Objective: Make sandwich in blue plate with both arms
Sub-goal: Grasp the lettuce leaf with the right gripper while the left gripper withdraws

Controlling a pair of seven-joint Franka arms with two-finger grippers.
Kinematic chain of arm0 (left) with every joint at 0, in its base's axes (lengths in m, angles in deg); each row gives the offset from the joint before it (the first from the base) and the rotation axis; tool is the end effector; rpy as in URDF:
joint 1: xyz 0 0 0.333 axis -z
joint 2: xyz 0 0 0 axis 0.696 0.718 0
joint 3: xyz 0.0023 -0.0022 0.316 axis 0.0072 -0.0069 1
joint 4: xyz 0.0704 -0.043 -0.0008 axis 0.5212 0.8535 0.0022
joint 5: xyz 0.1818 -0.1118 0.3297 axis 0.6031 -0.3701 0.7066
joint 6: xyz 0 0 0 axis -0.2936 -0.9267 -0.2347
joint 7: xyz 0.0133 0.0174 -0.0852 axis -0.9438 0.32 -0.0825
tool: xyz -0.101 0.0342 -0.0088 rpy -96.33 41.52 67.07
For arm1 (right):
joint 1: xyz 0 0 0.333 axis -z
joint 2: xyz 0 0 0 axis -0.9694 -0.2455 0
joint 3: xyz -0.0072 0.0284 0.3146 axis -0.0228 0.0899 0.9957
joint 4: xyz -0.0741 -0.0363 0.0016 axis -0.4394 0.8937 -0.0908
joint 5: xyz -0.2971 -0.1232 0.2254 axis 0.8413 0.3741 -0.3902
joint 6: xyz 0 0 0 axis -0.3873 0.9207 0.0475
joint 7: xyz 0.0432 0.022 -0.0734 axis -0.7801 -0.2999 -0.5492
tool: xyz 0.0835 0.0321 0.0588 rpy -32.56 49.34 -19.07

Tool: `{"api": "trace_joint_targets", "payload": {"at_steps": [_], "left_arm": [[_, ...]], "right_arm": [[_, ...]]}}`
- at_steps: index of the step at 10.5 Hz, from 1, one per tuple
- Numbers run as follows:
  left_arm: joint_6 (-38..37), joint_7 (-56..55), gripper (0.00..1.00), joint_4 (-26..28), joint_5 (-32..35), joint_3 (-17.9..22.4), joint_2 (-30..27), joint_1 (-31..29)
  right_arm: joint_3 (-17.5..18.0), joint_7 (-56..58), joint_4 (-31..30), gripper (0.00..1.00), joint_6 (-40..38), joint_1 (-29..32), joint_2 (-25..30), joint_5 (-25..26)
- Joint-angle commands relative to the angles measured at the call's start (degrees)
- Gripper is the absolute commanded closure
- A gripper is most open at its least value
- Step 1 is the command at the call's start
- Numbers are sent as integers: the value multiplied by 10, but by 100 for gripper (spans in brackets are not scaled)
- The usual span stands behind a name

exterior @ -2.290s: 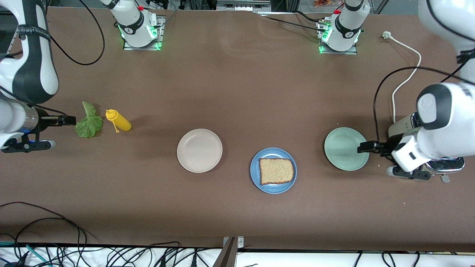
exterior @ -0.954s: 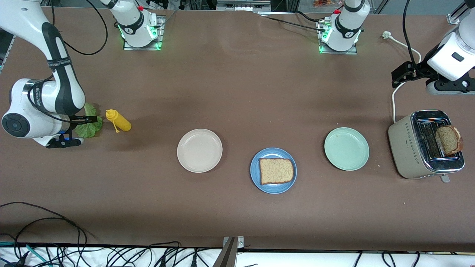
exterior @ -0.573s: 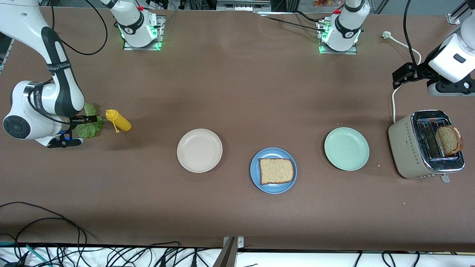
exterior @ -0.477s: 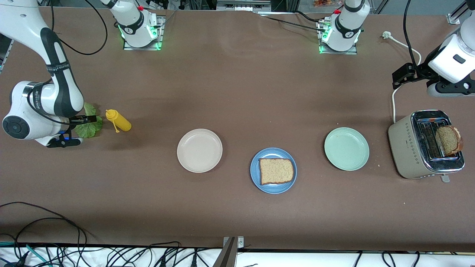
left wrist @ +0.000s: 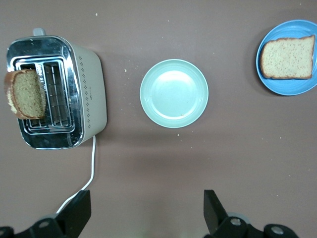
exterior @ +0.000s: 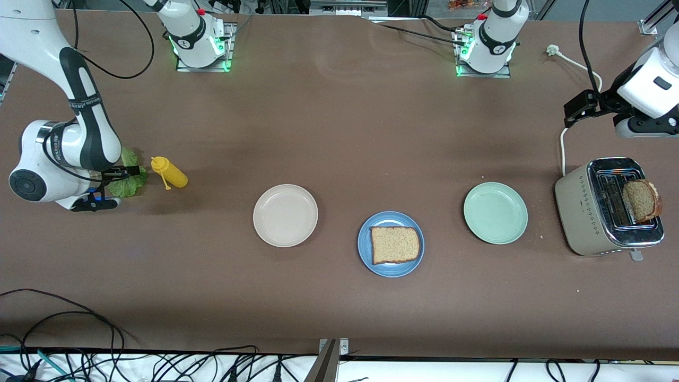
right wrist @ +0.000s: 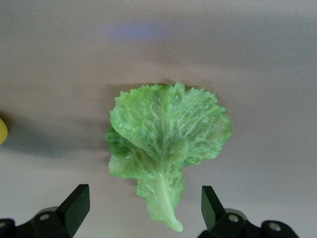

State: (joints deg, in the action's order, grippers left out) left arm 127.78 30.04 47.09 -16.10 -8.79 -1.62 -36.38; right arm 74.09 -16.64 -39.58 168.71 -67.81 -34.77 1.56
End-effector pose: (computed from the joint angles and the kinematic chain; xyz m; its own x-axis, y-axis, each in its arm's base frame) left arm 0.5400 -0.0295 0.6160 0.9971 0.0182 -0.0740 0.0138 -0.9982 -0.0589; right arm 0.5705 -0.1317 0.2104 0.8927 0.0700 -0.4451 0.1112 -0.9915 0.0671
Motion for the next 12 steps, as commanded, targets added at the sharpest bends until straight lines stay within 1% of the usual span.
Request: {"api": "trace_joint_targets", "payload": {"at_steps": [1, 3, 5, 7, 8, 9, 10, 11, 12], "left_arm": [[-19, -6, 0, -33, 17, 7, 9, 0], [-19, -6, 0, -34, 12, 5, 9, 2], [-19, -6, 0, -35, 14, 4, 9, 1], [-18, -6, 0, -35, 16, 2, 10, 4], [-17, -6, 0, -36, 17, 2, 10, 8], [-16, -6, 0, -35, 17, 2, 11, 7], [-16, -6, 0, -36, 18, 2, 11, 5], [-16, -6, 0, -36, 17, 3, 11, 3], [-16, -6, 0, -36, 17, 2, 11, 3]], "right_arm": [[6, 7, -18, 0, 30, 13, -3, 2], [6, 7, -78, 0, 116, 26, 19, 1], [6, 14, -89, 0, 134, 31, 25, 1], [6, 36, -87, 0, 137, 47, 21, -20], [6, 38, -86, 17, 136, 47, 21, -22], [6, 38, -86, 48, 134, 46, 22, -22], [7, 38, -85, 70, 133, 46, 22, -22], [7, 39, -84, 85, 131, 46, 22, -21], [8, 43, -83, 94, 131, 46, 22, -21]]}}
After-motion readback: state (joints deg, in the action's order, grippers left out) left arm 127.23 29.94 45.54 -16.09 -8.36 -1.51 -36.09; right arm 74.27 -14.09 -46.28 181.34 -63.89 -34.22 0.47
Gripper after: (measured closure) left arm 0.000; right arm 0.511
